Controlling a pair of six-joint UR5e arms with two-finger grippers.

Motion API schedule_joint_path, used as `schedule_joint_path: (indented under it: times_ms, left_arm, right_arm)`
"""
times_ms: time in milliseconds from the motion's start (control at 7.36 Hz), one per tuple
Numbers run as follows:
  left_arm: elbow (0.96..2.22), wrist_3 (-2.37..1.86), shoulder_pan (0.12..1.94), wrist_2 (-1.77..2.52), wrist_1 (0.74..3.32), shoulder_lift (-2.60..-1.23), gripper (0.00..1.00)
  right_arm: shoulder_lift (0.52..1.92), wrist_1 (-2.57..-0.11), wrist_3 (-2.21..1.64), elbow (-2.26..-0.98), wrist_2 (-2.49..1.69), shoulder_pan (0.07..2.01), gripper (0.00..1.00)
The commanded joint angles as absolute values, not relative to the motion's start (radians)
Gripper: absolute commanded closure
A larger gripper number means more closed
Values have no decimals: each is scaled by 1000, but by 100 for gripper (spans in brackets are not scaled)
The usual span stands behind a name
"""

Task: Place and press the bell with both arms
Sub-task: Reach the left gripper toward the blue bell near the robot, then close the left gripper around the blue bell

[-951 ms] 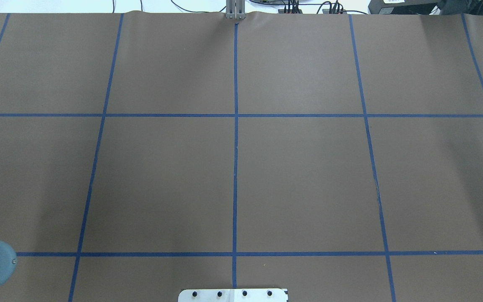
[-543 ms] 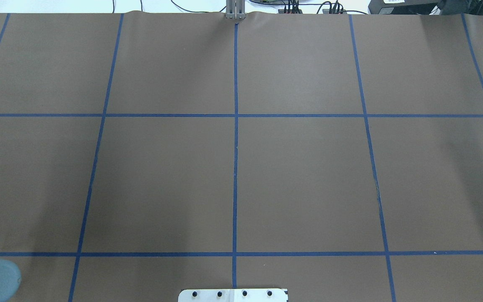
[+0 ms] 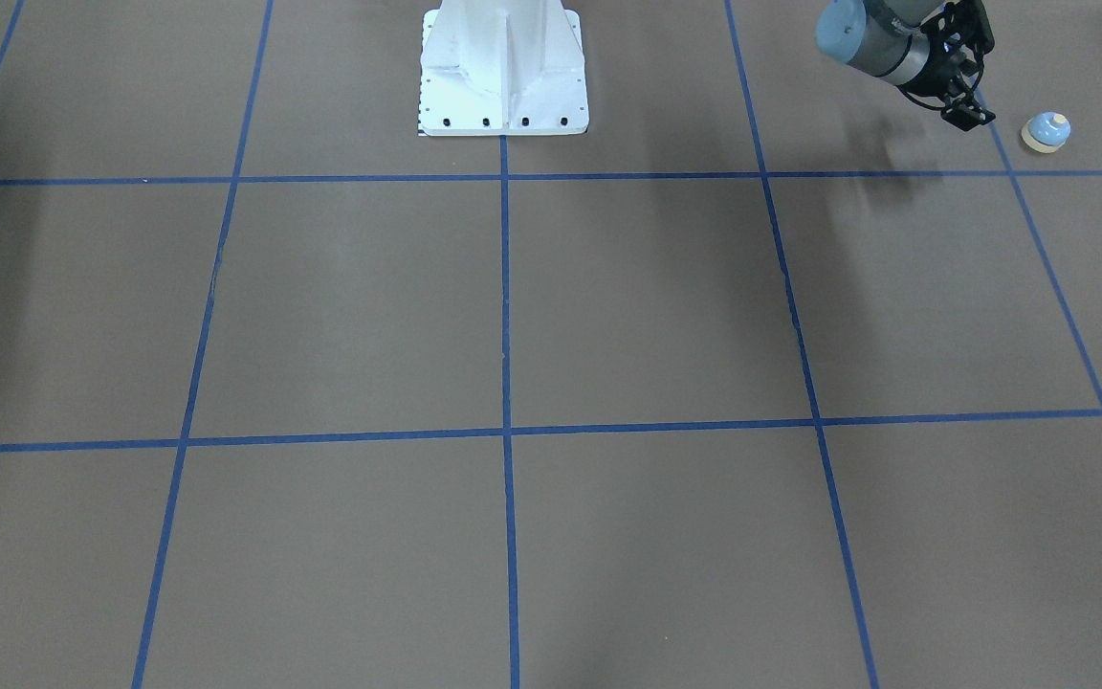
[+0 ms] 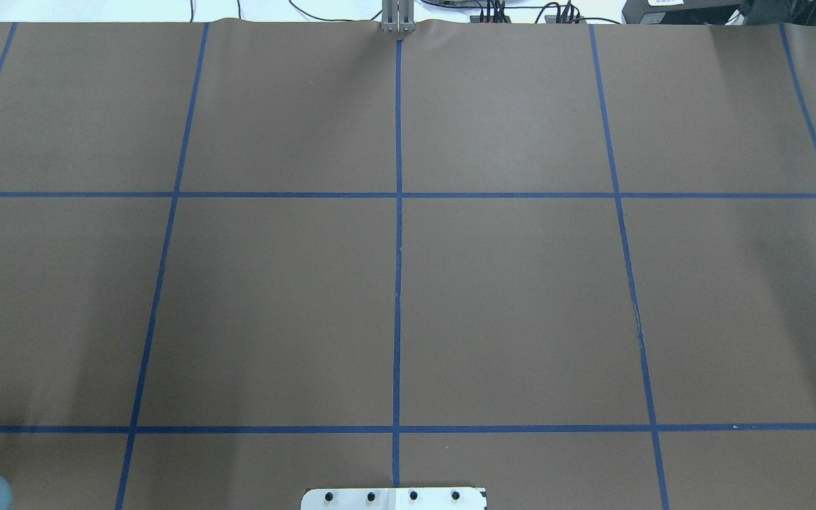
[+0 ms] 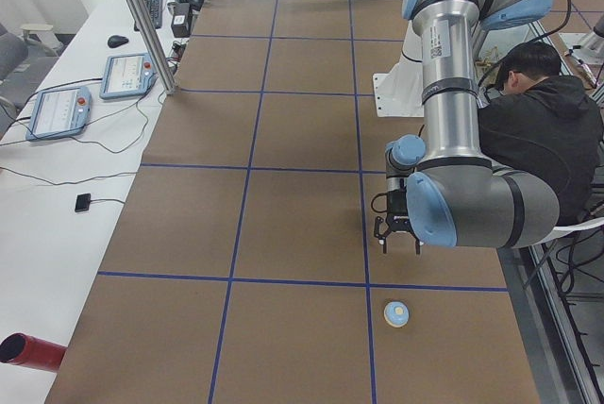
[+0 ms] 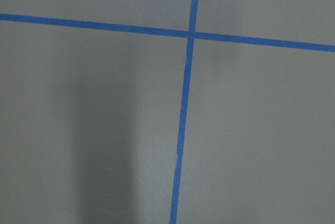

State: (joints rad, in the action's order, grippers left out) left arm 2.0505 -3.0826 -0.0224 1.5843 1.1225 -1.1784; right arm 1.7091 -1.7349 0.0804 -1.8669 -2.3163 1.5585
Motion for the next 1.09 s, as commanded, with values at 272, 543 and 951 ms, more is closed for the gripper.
schedule_joint_path:
  times_ms: [272, 543, 951]
  left_arm:
    - [1951, -3117, -46, 1577, 1296, -1065, 0]
    - [1933, -3117, -48, 1575, 1316, -1068, 0]
    - [1859, -3094, -41, 1566, 1417, -1060, 0]
  right_arm:
    - [1721, -1736, 78, -1879, -2319, 1559, 0]
    - [1721, -1735, 80, -1878, -2318, 1559, 0]
    - [1723, -1735, 81, -1876, -2319, 1559, 0]
